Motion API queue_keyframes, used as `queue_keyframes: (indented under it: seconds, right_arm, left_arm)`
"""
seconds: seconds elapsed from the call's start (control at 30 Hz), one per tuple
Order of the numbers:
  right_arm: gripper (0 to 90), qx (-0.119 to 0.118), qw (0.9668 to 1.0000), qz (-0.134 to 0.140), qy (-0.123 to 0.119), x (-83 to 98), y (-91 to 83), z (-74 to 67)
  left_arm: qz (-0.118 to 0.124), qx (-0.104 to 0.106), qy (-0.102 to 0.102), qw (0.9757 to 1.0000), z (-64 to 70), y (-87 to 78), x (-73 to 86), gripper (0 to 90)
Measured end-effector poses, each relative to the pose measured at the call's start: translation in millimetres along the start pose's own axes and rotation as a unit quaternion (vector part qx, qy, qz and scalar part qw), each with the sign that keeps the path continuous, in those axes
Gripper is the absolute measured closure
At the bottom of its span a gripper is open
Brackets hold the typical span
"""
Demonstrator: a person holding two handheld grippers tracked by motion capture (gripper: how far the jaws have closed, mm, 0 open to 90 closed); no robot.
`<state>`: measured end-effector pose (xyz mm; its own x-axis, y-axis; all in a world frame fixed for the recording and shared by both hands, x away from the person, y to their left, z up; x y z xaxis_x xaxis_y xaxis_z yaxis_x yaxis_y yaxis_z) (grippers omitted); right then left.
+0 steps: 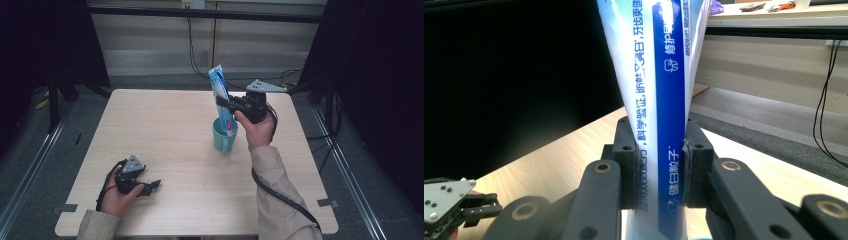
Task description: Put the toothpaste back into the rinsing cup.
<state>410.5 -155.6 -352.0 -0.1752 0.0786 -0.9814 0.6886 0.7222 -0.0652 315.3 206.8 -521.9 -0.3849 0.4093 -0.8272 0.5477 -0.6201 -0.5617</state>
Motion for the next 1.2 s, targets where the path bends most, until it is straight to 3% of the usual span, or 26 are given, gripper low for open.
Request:
queue_keyframes:
  seconds: [0.53,1.2]
  right_arm:
    - [74.0,0.012,0.9999,0.001,-0.006,1.2,11.1,7.3]
    - [73.9,0.021,0.9998,0.001,0.003,9.6,17.4,20.6]
  left_arm:
    - [0.000,-0.002,0.000,1.0000,0.2,0.0,0.0,18.7]
    - [0.000,-0.003,0.001,1.0000,0.4,0.0,0.1,18.6]
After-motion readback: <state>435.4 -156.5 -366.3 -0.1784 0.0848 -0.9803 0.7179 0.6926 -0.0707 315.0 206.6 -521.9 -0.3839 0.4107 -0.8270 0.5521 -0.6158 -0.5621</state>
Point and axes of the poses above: each handheld gripper's, and its own axes: y roughly forward along the jaws, x roughly out of its underside, z roughly to its right, the point moved 2 cm from there along y, roughly forward along the jaws, and after that the axes turned 9 degrees about z, right-handed, at the moved point
